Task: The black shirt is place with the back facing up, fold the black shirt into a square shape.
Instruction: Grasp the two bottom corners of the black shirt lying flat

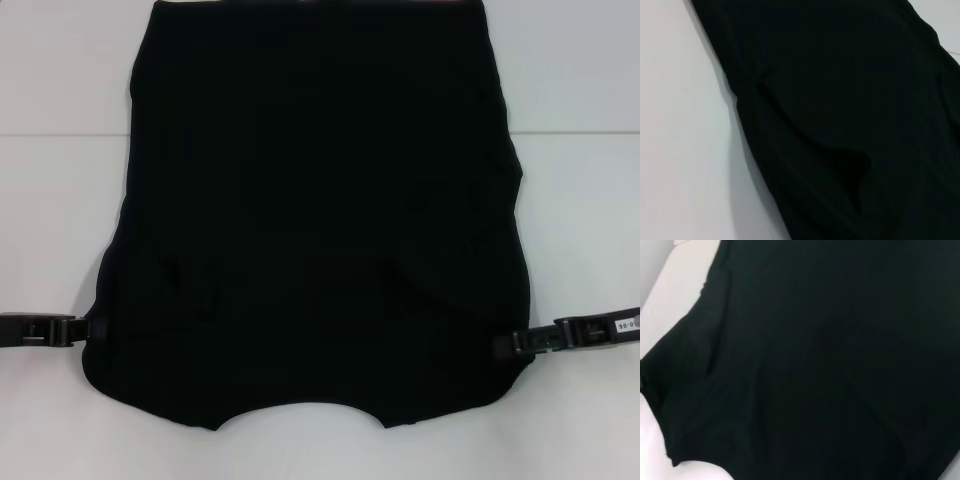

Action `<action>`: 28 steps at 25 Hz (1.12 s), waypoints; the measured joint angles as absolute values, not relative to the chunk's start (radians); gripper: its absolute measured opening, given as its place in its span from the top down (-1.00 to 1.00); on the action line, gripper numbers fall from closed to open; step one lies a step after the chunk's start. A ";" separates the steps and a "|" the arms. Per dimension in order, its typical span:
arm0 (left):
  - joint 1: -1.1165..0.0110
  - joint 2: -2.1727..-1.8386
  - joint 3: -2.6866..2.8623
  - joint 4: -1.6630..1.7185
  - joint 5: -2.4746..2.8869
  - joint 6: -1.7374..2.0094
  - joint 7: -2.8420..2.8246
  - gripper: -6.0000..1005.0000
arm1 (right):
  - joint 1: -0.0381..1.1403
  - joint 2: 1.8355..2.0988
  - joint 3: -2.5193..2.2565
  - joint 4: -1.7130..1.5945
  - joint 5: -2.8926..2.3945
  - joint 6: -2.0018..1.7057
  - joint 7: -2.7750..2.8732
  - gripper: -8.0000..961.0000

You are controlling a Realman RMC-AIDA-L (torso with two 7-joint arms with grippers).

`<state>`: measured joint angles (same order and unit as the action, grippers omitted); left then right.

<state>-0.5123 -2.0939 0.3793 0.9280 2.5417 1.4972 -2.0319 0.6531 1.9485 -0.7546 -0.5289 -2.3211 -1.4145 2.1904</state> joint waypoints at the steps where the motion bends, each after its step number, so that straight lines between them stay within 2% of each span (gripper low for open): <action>1: -0.512 -2.094 0.379 0.928 2.542 1.497 -2.031 0.92 | 0.656 1.949 -0.754 -0.529 -2.321 -1.415 2.191 -0.62; 7: -0.512 -2.094 0.377 0.928 2.542 1.497 -2.030 0.92 | 0.663 1.953 -0.759 -0.529 -2.324 -1.405 2.190 -0.49; 12: -0.512 -2.094 0.378 0.928 2.542 1.497 -2.030 0.92 | 0.661 1.956 -0.759 -0.529 -2.325 -1.383 2.190 -0.02; 23: -0.515 -2.093 0.381 0.928 2.540 1.496 -2.030 0.92 | 0.647 1.956 -0.757 -0.529 -2.325 -1.363 2.185 0.50; 28: -0.513 -2.090 0.366 0.931 2.540 1.532 -2.036 0.92 | 0.622 1.947 -0.748 -0.537 -2.318 -1.382 2.175 0.88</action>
<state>-0.5133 -2.0903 0.3662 0.9313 2.5400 1.5320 -2.0361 0.6222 1.9471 -0.7477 -0.5372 -2.3176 -1.3815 2.1754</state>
